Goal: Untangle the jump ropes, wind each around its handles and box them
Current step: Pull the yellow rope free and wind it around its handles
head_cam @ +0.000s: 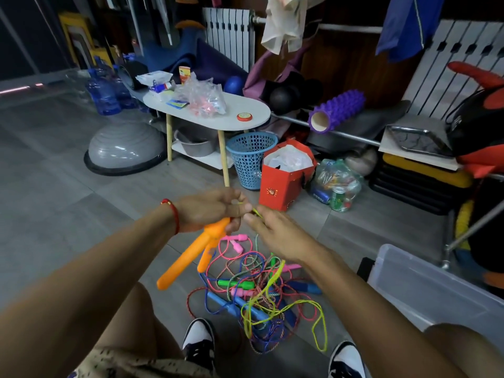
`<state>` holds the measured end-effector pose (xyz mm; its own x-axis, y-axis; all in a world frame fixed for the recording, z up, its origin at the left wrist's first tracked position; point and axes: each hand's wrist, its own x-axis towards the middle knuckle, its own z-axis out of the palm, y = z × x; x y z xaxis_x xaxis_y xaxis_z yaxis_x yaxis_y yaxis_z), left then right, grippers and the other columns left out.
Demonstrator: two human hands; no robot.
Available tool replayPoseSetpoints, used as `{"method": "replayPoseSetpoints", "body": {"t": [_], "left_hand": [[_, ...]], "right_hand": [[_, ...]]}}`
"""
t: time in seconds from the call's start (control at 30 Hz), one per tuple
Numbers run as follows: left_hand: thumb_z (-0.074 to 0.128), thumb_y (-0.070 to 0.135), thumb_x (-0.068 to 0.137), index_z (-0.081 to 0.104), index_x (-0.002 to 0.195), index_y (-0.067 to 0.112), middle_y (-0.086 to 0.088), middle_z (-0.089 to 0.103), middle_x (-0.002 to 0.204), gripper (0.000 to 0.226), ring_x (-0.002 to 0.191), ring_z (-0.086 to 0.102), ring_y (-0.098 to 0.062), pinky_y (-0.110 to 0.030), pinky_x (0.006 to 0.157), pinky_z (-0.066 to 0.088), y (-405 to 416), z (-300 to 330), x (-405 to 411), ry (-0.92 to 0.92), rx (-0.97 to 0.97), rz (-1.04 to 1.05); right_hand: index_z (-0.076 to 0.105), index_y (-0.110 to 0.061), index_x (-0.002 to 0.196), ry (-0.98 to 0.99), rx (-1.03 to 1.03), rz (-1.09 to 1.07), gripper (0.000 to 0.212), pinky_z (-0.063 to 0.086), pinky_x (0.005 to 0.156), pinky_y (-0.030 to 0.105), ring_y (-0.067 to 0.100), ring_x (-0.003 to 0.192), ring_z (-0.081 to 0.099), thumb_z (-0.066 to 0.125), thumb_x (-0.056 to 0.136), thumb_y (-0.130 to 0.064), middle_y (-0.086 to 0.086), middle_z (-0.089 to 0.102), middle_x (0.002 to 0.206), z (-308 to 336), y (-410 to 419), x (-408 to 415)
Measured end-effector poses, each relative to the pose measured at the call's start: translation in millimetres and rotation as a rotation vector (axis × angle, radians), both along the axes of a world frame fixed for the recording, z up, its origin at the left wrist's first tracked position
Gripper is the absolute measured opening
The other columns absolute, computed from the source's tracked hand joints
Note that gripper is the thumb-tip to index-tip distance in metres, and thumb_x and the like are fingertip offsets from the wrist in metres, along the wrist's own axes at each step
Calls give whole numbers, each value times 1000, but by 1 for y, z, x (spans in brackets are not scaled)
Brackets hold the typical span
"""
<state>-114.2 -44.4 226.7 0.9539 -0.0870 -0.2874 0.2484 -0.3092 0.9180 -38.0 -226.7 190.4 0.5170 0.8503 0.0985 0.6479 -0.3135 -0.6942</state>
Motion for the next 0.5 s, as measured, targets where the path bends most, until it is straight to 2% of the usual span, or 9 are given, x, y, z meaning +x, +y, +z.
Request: {"method": "replayPoseSetpoints", "body": {"t": [0.03, 0.1, 0.17, 0.23, 0.3, 0.37, 0.43, 0.5], "left_hand": [[70, 54, 84, 52, 102, 9, -7, 54, 58, 52, 68, 46, -30, -39, 63, 47, 1, -5, -4, 7, -24, 20], [76, 55, 80, 54, 108, 9, -11, 56, 66, 58, 70, 50, -27, -41, 72, 45, 3, -15, -14, 22, -101, 10], [77, 39, 85, 56, 114, 8, -20, 59, 80, 47, 75, 55, -21, -37, 76, 49, 0, -21, -23, 17, -121, -53], [77, 15, 87, 59, 117, 12, -16, 64, 97, 35, 82, 58, -15, -31, 78, 52, -7, -26, -27, -53, 58, -87], [72, 2, 78, 58, 115, 15, -5, 64, 93, 41, 78, 59, -13, -32, 73, 52, -17, -31, -28, -107, 134, 5], [65, 1, 70, 55, 115, 8, -16, 67, 93, 46, 72, 61, -19, -34, 66, 53, -25, -38, -29, -90, 56, 135], [63, 5, 68, 56, 106, 0, -27, 66, 83, 39, 69, 62, -26, -36, 64, 52, -35, -44, -31, -44, -13, 186], [64, 9, 71, 60, 96, 1, -18, 65, 72, 26, 67, 62, -23, -30, 61, 52, -41, -51, -34, -16, -10, 191]], "right_hand": [[58, -18, 107, -136, -75, 23, 31, 44, 65, 34, 11, 72, 60, 42, 105, -45, -10, 60, 72, 4, -2, 2], [60, -19, 91, -167, -124, 80, 30, 36, 63, 32, 5, 66, 55, 44, 106, -40, -14, 55, 66, 14, -6, 7], [63, -16, 83, -101, -121, 99, 36, 37, 59, 32, 3, 59, 50, 45, 106, -38, -13, 54, 62, 22, -9, 12], [64, -15, 78, 3, -99, 78, 40, 33, 52, 27, 4, 49, 41, 47, 105, -38, -12, 47, 52, 28, -13, 14], [65, -14, 74, 110, -65, 52, 41, 30, 51, 29, 11, 48, 37, 49, 104, -37, -8, 40, 51, 34, -16, 11], [66, -10, 74, 211, -6, 21, 37, 30, 47, 22, 6, 45, 35, 52, 103, -28, -10, 41, 48, 40, -19, 8], [68, -4, 78, 270, 31, -33, 34, 29, 42, 12, 0, 39, 37, 52, 103, -21, -15, 44, 42, 45, -20, 8], [69, -3, 78, 266, 34, -61, 35, 27, 40, 12, 0, 37, 37, 52, 103, -23, -15, 42, 42, 47, -21, 10]]}}
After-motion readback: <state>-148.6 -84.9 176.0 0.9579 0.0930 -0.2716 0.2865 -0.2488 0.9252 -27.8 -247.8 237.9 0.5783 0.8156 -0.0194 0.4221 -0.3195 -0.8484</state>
